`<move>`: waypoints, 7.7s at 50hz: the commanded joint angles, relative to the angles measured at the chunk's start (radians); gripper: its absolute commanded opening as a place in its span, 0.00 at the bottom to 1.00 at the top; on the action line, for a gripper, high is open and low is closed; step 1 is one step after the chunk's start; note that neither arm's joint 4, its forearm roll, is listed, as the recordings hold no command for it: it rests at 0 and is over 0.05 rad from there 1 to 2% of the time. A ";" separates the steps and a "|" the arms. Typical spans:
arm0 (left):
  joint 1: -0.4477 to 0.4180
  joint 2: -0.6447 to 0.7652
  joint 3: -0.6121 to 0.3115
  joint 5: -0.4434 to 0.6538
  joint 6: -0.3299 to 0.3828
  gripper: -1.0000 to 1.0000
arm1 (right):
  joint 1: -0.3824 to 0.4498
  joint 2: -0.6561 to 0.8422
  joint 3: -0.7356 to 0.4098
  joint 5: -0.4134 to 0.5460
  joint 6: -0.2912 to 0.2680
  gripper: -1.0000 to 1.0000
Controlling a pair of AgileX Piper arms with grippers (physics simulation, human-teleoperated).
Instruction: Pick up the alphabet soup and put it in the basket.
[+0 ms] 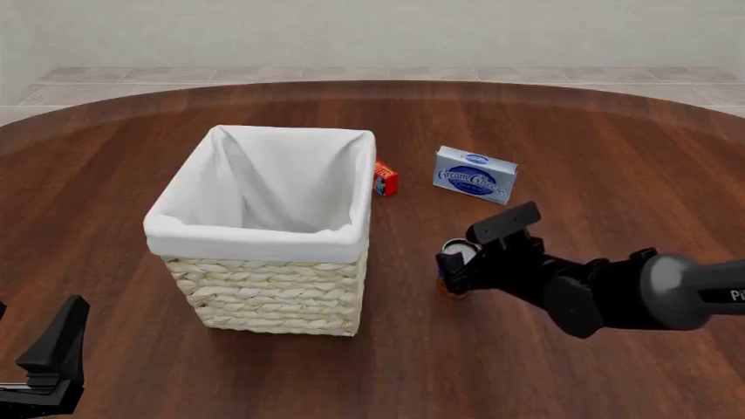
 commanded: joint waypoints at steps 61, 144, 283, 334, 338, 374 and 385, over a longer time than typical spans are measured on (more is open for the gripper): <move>0.000 0.000 0.000 0.000 0.000 1.00 | 0.013 0.067 0.009 -0.042 0.048 1.00; 0.000 0.000 0.000 0.000 0.000 1.00 | 0.010 0.088 0.027 -0.081 0.031 0.00; 0.000 0.000 0.000 0.000 0.000 1.00 | 0.039 -0.432 -0.194 0.340 -0.119 0.00; 0.000 0.000 0.000 0.000 0.000 1.00 | 0.143 -0.473 -0.333 0.420 -0.116 0.00; 0.000 0.000 0.000 0.000 0.000 1.00 | 0.154 -0.475 -0.341 0.426 -0.117 0.00; 0.000 0.000 0.000 0.000 0.000 1.00 | 0.264 -0.436 -0.431 0.455 -0.147 0.00; 0.000 0.000 0.000 0.000 0.000 1.00 | 0.286 -0.417 -0.447 0.450 -0.143 0.00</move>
